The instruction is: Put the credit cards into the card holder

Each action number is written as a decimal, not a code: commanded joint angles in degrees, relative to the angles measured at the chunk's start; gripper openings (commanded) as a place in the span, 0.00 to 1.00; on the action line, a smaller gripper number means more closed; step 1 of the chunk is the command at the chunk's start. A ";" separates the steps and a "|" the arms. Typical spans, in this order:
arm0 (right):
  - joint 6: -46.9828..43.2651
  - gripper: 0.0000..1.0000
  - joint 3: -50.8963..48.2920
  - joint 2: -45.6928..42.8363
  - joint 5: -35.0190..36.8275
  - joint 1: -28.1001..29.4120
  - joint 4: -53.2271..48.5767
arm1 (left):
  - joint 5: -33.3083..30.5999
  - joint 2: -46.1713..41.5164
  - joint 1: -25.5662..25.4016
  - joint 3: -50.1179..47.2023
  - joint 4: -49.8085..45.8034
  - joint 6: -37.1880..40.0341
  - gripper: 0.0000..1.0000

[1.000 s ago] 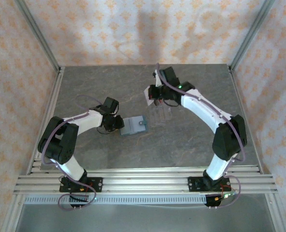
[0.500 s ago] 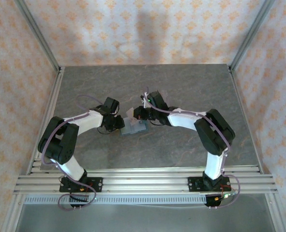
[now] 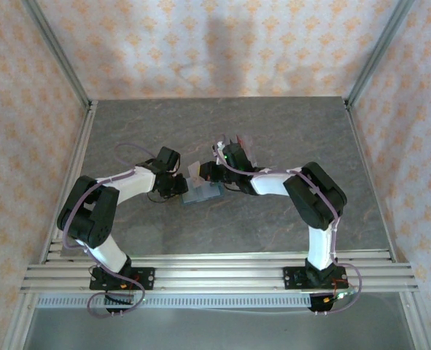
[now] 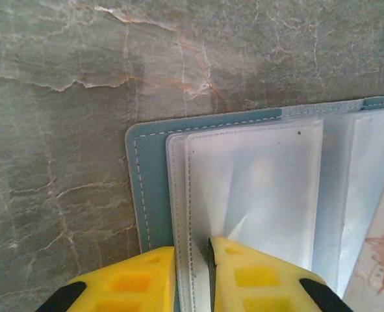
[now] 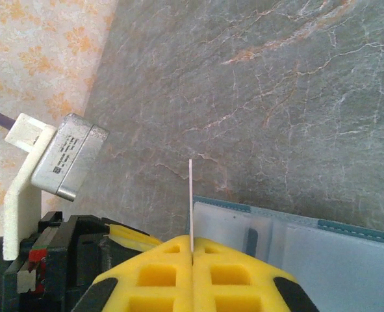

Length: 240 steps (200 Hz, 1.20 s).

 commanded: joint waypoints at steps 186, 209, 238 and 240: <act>-0.23 0.00 -0.47 3.36 2.86 -1.01 3.97 | -1.39 1.49 -0.38 -1.60 -2.59 1.41 0.17; 0.00 0.00 -0.13 3.94 2.34 -1.07 4.05 | -1.40 1.41 -0.38 -1.61 -2.59 1.36 0.17; 0.72 0.00 -0.29 4.10 2.07 -0.99 5.01 | -1.39 1.46 -0.42 -1.61 -2.64 1.41 0.17; 0.80 0.00 -0.29 4.14 2.00 -0.99 5.07 | -1.36 1.47 -0.42 -1.61 -2.63 1.41 0.17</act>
